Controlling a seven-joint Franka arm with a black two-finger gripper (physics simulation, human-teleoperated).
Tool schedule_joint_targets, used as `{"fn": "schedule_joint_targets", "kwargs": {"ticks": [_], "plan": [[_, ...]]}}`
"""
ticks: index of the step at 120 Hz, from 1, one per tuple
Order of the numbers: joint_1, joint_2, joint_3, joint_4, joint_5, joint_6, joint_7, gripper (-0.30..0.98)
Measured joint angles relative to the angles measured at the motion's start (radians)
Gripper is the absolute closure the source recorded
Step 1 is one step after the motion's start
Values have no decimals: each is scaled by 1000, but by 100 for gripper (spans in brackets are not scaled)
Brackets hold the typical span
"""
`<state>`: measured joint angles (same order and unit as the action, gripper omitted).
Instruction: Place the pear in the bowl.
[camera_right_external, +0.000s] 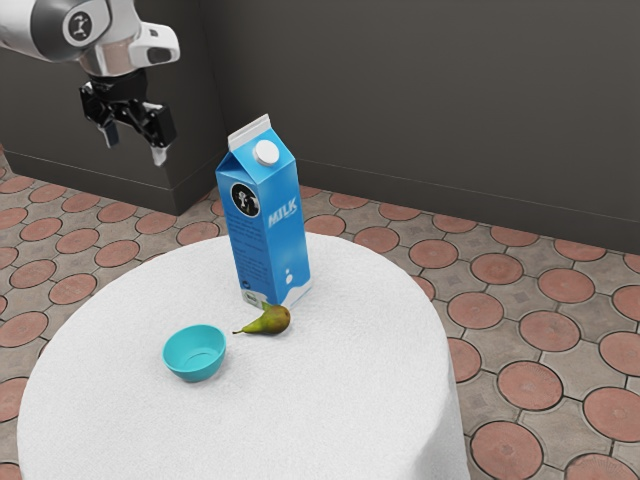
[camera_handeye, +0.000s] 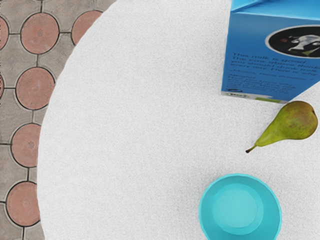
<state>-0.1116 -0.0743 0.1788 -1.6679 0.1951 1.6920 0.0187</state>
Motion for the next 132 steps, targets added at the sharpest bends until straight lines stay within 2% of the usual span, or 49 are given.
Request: {"fn": "schedule_joint_targets", "kwargs": {"ticks": [33, 54, 88, 112, 132], "plan": [[-1, -19, -21, -53, -15, 10, 2, 0], [-7, -17, -70, -231, -104, 89, -6, 0], [-3, 38, -78, -447, -280, 308, -17, 0], [7, 142, -98, -465, -324, 451, 5, 0], [-25, 207, -120, -467, -335, 552, 69, 0]]}}
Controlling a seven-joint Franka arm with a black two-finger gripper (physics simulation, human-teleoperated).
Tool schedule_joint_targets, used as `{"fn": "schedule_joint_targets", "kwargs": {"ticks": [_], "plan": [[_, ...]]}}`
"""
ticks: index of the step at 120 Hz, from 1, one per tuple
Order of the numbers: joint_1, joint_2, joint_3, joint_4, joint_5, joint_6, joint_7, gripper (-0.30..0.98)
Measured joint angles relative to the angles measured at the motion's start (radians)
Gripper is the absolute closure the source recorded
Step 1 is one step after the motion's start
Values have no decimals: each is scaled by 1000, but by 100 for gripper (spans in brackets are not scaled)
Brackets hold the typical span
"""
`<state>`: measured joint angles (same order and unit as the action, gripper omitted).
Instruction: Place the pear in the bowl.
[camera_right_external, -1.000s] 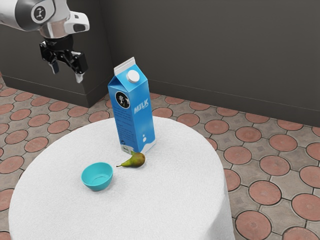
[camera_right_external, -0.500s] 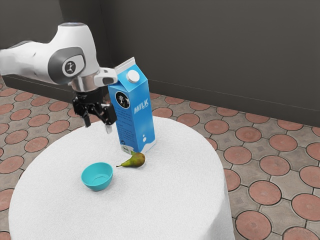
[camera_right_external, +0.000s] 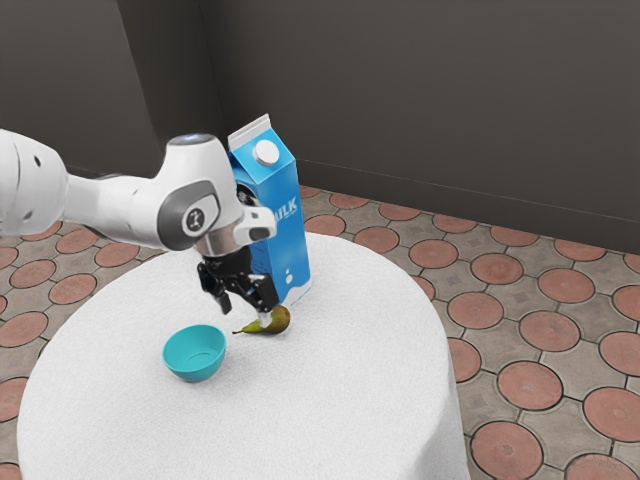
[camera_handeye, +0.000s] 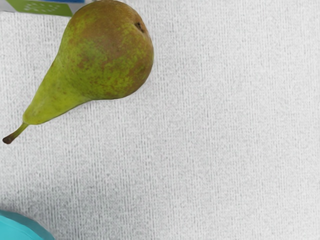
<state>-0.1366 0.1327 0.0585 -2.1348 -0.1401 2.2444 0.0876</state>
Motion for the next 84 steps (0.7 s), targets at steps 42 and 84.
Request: {"fn": "schedule_joint_targets", "kwargs": {"ticks": [42, 84], "plan": [[12, 164, 0, 102, -7, 89, 134, 0], [9, 210, 8, 121, 38, 195, 253, 0]]}}
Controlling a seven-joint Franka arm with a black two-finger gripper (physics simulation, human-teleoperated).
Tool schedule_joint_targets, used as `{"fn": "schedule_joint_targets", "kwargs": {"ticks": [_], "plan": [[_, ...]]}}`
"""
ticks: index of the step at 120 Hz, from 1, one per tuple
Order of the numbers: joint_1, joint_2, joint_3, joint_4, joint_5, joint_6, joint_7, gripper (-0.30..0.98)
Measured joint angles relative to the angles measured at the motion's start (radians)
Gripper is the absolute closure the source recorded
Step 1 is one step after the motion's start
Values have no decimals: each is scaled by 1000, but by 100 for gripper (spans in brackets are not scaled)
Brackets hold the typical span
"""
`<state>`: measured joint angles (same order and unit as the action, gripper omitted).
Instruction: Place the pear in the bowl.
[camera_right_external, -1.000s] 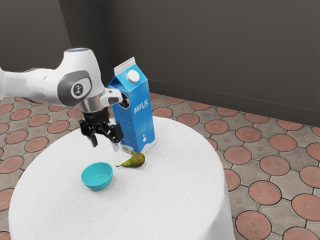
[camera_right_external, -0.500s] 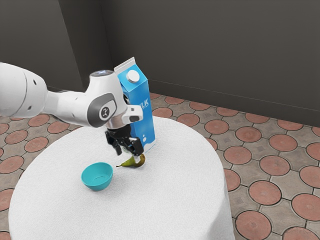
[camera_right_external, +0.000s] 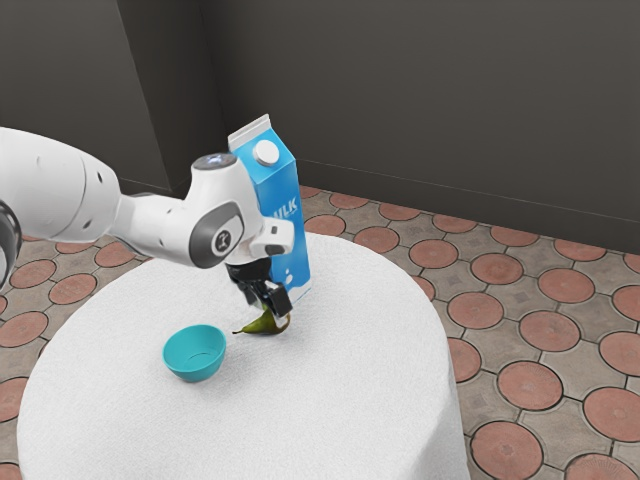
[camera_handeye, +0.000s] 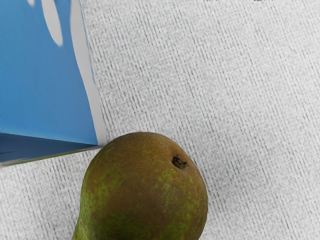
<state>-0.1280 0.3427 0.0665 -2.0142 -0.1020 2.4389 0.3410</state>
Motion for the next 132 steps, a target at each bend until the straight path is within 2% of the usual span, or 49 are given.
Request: {"fn": "schedule_joint_targets", "kwargs": {"ticks": [75, 132], "plan": [[-16, 34, 14, -65, 42, 168, 95, 0], [-13, 63, 12, -59, 20, 227, 123, 0]]}}
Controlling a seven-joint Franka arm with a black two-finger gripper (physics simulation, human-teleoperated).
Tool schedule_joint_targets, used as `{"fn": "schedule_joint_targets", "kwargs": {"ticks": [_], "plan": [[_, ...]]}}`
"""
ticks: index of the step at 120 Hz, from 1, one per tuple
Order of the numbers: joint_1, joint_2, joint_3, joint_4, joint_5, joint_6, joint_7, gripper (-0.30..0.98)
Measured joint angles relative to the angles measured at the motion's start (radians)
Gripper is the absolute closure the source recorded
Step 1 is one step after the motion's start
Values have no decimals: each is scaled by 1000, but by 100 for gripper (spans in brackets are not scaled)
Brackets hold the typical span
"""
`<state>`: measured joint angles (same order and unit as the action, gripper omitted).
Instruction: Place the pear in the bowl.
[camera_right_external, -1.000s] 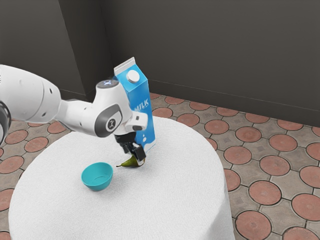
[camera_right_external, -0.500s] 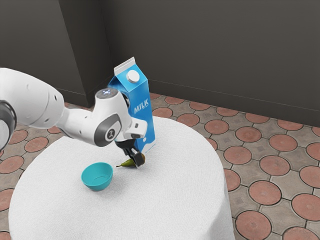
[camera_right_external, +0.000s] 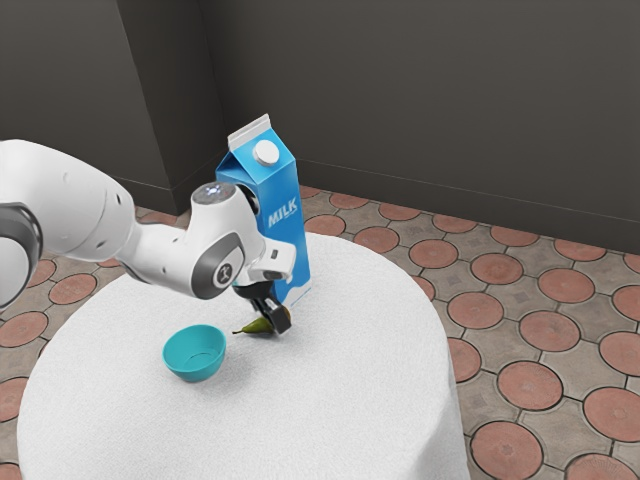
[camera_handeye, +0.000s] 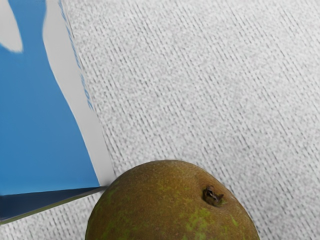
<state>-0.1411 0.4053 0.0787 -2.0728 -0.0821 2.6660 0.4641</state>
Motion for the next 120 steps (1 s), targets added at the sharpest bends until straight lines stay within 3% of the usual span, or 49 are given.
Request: {"fn": "schedule_joint_targets", "kwargs": {"ticks": [54, 86, 120], "plan": [[0, 23, -5, 1, -52, 30, 11, 1], [0, 21, -5, 3, -57, 33, 7, 28], [-2, 18, -5, 5, -57, 36, -7, 41]]}}
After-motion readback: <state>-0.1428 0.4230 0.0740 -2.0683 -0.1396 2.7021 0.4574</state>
